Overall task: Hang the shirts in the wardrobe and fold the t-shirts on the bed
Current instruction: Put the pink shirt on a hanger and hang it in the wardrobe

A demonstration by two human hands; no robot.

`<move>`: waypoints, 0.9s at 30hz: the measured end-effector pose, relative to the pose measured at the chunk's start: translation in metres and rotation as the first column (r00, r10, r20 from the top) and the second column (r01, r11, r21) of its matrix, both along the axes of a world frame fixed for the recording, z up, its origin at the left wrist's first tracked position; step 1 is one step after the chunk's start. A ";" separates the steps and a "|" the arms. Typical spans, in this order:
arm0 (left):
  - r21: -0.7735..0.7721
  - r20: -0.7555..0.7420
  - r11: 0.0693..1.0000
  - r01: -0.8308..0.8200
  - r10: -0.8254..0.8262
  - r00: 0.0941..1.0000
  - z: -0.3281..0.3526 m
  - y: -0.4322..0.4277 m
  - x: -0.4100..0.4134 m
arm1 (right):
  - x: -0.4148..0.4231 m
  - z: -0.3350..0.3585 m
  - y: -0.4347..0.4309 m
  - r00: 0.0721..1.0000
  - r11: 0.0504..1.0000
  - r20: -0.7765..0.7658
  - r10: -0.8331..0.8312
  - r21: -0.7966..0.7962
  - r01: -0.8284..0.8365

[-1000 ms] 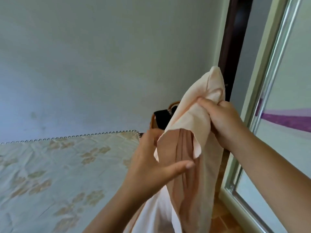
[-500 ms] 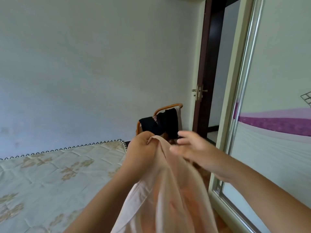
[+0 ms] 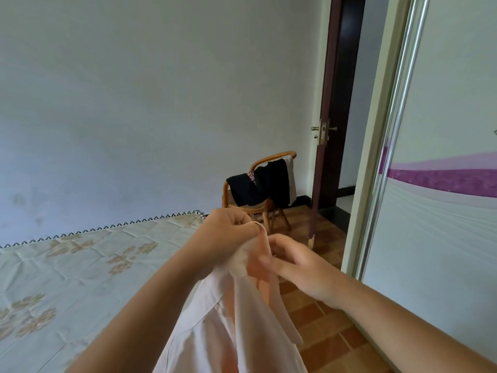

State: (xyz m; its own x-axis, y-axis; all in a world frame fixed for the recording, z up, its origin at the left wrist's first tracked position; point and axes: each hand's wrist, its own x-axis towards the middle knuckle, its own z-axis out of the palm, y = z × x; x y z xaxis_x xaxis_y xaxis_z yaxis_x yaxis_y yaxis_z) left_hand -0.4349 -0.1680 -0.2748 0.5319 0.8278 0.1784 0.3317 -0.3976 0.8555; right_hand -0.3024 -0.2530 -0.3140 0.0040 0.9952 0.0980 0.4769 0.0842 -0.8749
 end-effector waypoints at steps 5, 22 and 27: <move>0.050 -0.020 0.998 0.024 -0.023 1.000 0.002 -0.002 -0.004 | -0.005 0.000 0.014 0.941 0.981 0.277 -0.196 0.067 0.184; -0.141 -0.201 0.954 0.264 -0.288 0.936 -0.033 0.022 -0.037 | 0.077 0.041 0.004 0.958 0.908 0.188 -0.218 -0.322 0.270; -0.295 -0.193 0.871 0.392 -0.456 0.869 -0.048 0.015 -0.042 | 0.093 0.047 0.002 0.954 0.878 0.113 -0.276 -0.374 0.298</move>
